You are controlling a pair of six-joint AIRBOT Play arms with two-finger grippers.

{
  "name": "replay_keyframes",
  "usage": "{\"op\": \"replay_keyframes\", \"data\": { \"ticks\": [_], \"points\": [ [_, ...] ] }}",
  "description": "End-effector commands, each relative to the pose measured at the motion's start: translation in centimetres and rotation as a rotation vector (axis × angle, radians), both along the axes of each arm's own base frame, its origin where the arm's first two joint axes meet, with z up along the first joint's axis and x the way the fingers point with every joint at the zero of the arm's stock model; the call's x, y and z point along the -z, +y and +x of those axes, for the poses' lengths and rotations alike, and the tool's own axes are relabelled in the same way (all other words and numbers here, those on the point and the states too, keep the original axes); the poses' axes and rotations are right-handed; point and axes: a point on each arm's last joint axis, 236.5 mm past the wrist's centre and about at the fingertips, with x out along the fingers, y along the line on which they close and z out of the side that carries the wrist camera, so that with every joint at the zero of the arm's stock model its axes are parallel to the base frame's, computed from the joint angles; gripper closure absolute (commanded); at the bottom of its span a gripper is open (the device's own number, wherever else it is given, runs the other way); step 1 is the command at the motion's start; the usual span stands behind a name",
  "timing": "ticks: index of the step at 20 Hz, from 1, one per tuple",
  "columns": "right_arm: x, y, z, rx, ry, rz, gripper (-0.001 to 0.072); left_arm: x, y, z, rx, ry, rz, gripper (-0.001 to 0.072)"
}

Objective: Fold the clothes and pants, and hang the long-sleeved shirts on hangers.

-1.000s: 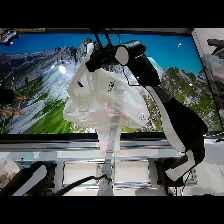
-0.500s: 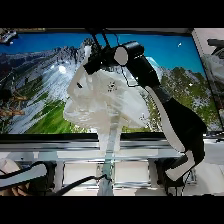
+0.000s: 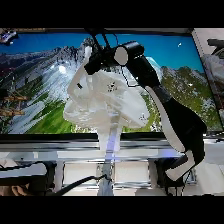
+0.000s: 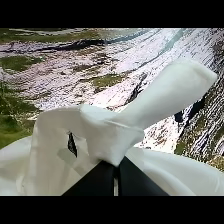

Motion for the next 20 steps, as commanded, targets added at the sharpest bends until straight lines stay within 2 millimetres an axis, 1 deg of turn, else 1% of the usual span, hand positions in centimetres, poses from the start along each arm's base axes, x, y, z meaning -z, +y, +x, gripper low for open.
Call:
{"op": "replay_keyframes", "data": {
  "ticks": [1,3,6,8,12,14,18,19,20],
  "points": [
    [0.3,-0.1,-0.2,-0.004,0.009,-0.010,0.0689,0.1,1.0,0.1,-0.001,-0.010,0.016,0.0367],
    [0.5,-0.1,-0.3,-0.005,0.013,-0.013,0.0689,0.0,1.4,0.1,-0.007,-0.019,0.018,0.0368],
    [0.8,-0.1,-0.2,-0.005,0.018,-0.016,0.0689,0.2,1.4,0.3,-0.005,-0.026,0.014,0.0368],
    [1.1,0.0,-0.2,-0.005,0.022,-0.019,0.0689,0.7,1.1,0.3,-0.008,-0.022,-0.002,0.0368],
    [0.9,0.0,0.0,-0.002,0.014,-0.013,0.0689,1.4,0.5,0.7,0.010,-0.003,-0.008,0.0369],
    [0.9,0.0,0.0,-0.008,0.009,-0.018,0.0688,2.0,0.6,0.6,0.009,0.010,-0.012,0.0384],
    [0.9,0.0,0.0,-0.009,0.008,-0.018,0.0688,3.1,0.8,0.8,0.012,0.022,-0.019,0.0385],
    [0.9,0.0,0.0,-0.009,0.006,-0.017,0.0688,3.3,0.8,0.9,0.015,0.022,-0.019,0.0412],
    [0.9,0.1,0.1,-0.008,0.004,-0.015,0.0688,3.3,0.8,1.0,0.018,0.017,-0.017,0.0489]
  ]
}}
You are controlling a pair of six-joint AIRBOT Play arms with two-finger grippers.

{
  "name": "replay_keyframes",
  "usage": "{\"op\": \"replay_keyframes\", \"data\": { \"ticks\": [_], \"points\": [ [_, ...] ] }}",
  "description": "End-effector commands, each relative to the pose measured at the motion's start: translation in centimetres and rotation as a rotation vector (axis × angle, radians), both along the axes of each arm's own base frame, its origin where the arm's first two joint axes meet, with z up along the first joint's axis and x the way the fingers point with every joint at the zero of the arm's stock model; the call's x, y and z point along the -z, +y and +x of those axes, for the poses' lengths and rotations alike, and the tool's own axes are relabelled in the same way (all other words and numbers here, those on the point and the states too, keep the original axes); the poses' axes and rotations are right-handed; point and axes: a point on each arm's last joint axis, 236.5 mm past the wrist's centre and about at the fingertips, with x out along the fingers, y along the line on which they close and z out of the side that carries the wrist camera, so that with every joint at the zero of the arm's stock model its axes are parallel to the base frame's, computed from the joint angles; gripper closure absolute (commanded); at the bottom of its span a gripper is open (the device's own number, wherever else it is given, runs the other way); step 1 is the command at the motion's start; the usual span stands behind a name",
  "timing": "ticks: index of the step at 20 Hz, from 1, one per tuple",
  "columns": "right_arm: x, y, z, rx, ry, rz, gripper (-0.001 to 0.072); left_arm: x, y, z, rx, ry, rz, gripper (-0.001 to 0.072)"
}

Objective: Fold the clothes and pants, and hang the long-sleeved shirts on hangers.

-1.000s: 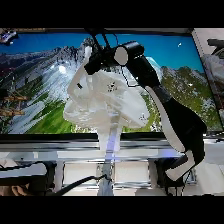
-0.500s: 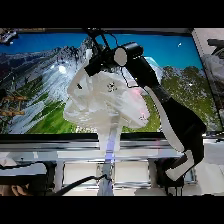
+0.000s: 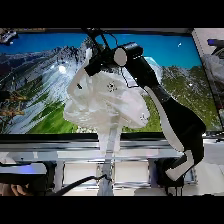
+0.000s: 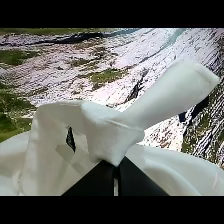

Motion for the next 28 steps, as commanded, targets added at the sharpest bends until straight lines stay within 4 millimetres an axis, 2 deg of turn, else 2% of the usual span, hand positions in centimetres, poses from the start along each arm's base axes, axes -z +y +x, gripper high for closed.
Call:
{"op": "replay_keyframes", "data": {
  "ticks": [1,6,7,8,11,13,22,28],
  "points": [
    [-0.1,0.1,0.0,-0.001,-0.004,0.002,0.0688,0.3,0.2,0.4,0.009,-0.005,0.004,0.0518],
    [-0.1,0.1,0.1,-0.003,-0.008,0.001,0.0688,0.1,0.6,0.3,0.017,0.002,0.025,0.0521],
    [-0.1,0.1,0.1,-0.003,-0.008,0.001,0.0688,0.0,0.6,0.3,0.018,0.004,0.028,0.0549],
    [-0.1,0.1,0.1,-0.004,-0.008,0.001,0.0688,0.0,0.7,0.3,0.020,0.006,0.033,0.0654],
    [-0.1,0.1,0.1,-0.004,-0.008,0.001,0.0688,-0.2,0.8,0.3,0.025,0.007,0.042,0.0659],
    [-0.1,0.1,0.1,-0.004,-0.008,0.001,0.0688,-0.2,0.9,0.3,0.034,0.013,0.046,0.0688],
    [-0.2,0.2,0.2,-0.003,-0.015,0.005,0.0688,-0.7,0.8,0.7,0.047,0.002,0.059,0.0689],
    [-0.2,0.2,0.2,-0.002,-0.018,0.006,0.0688,-3.8,-0.3,3.5,0.129,-0.099,0.119,0.0689]
  ]
}}
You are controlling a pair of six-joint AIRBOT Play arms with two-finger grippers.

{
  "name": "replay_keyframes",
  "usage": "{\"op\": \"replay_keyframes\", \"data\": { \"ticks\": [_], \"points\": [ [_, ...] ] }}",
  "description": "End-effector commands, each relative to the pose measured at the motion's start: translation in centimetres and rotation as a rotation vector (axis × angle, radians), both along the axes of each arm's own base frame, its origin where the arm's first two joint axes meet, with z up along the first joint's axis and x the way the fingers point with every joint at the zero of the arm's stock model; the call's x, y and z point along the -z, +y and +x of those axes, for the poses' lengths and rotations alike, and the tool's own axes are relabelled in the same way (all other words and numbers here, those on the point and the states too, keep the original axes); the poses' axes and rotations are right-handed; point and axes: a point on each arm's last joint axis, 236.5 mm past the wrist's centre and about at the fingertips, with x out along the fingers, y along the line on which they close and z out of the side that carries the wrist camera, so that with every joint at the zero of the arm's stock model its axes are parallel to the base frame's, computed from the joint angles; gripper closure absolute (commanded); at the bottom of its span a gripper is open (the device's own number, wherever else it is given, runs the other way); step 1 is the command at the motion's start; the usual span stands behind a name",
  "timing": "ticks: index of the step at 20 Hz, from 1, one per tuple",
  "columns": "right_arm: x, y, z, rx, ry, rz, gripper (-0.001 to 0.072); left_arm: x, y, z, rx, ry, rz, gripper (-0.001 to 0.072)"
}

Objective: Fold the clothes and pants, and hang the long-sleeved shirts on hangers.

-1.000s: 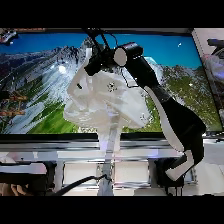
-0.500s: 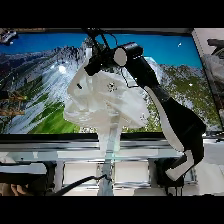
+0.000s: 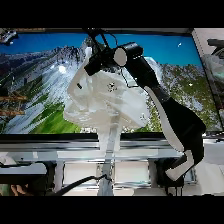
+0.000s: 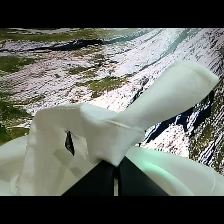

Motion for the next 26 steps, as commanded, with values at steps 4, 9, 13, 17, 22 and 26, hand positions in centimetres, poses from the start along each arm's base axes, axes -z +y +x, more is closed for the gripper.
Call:
{"op": "replay_keyframes", "data": {
  "ticks": [4,9,13,17,22,26],
  "points": [
    [0.0,0.1,0.0,-0.001,0.000,0.000,0.0688,-3.5,-1.8,3.0,0.090,-0.113,0.049,0.0690],
    [0.0,0.1,0.0,0.000,-0.003,0.003,0.0688,-7.9,-2.3,4.5,0.111,-0.205,0.085,0.0690],
    [-0.4,0.2,0.4,0.006,-0.020,0.016,0.0688,-15.7,-3.5,5.9,0.124,-0.385,0.107,0.0691],
    [-0.9,0.3,0.7,0.012,-0.036,0.029,0.0688,-23.2,-8.3,6.3,0.219,-0.553,0.084,0.0691],
    [-2.6,-1.6,2.5,0.084,-0.119,-0.021,0.0689,-27.0,-19.7,2.8,0.427,-0.546,-0.032,0.0691],
    [-3.7,-2.3,2.7,0.111,-0.138,-0.019,0.0689,-28.5,-26.4,-4.5,0.540,-0.461,-0.119,0.0691]
  ]
}}
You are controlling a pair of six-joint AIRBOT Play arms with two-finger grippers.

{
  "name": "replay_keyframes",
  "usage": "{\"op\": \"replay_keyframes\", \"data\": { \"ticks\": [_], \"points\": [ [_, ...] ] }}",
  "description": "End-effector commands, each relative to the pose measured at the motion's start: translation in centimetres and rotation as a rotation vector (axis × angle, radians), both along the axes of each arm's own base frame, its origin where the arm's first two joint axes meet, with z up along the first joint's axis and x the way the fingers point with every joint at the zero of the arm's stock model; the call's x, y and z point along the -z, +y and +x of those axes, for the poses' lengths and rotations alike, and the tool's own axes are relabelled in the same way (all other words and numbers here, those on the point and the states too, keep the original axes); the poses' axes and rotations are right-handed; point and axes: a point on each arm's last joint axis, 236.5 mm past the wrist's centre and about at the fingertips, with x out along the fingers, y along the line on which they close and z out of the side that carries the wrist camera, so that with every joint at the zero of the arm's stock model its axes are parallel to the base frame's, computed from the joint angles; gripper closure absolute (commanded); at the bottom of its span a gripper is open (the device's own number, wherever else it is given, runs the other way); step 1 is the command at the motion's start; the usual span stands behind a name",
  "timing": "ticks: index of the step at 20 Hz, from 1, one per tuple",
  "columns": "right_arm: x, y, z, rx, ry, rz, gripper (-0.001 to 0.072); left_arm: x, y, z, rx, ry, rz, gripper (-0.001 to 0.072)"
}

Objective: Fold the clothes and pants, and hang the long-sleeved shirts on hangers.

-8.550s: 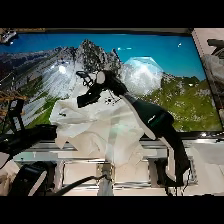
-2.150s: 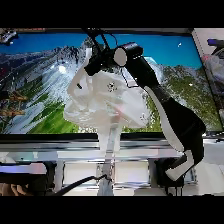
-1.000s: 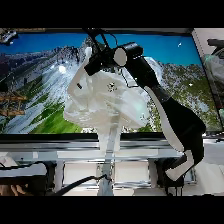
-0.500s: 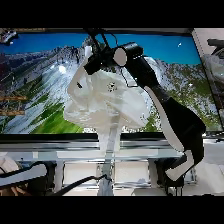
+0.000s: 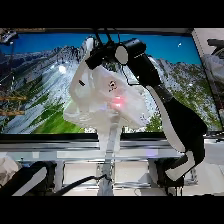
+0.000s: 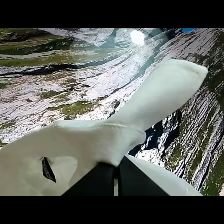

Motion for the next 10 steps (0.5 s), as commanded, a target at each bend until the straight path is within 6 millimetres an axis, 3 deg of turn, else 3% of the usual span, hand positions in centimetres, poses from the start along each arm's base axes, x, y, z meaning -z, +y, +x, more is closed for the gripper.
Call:
{"op": "replay_keyframes", "data": {
  "ticks": [1,4,6,8,10],
  "points": [
    [-0.8,-1.1,0.6,0.045,-0.025,-0.014,0.0689,0.3,-5.1,-7.6,0.109,0.148,-0.037,0.0691],
    [-0.8,-1.6,0.9,0.070,-0.027,-0.022,0.0689,2.3,-6.9,-14.4,0.157,0.327,-0.063,0.0692],
    [-0.8,-1.6,0.7,0.077,-0.017,-0.016,0.0688,3.3,-7.4,-17.9,0.160,0.419,-0.086,0.0692],
    [-1.0,-1.7,0.5,0.090,0.000,-0.005,0.0688,4.0,-7.8,-20.5,0.170,0.483,-0.111,0.0691],
    [-1.2,-2.0,-0.1,0.088,0.015,-0.011,0.0688,4.1,-10.3,-21.8,0.299,0.467,-0.159,0.0692]
  ]
}}
